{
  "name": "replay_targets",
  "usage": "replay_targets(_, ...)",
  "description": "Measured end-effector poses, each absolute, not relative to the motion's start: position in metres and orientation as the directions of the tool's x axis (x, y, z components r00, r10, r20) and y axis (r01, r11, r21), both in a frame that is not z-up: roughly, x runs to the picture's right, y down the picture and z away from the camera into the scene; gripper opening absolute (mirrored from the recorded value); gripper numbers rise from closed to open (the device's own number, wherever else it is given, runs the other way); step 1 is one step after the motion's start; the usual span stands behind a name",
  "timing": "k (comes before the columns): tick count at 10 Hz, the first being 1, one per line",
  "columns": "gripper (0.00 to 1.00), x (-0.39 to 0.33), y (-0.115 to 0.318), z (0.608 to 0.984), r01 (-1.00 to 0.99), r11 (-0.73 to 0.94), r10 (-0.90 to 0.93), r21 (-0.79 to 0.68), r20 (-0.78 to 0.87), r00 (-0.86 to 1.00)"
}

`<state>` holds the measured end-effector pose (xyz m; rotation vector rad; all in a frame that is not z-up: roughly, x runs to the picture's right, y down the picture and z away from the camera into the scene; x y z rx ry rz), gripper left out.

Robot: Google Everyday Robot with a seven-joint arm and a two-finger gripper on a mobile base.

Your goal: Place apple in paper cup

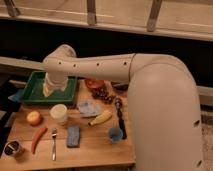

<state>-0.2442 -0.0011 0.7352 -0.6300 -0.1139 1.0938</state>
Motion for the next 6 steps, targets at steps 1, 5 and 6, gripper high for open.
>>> replay_targets(1, 0.6, -0.243, -0.001, 0.736, -0.793, 0.306, 0.855, -0.527, -0.215, 0.472)
replay_targets(5, 0.6, -0.268, 0.012, 0.737, -0.765, 0.314, 0.843, -0.561, -0.206, 0.497)
replay_targets(6, 0.6, -0.289, 0.021, 0.737, -0.754, 0.323, 0.835, -0.572, -0.203, 0.512)
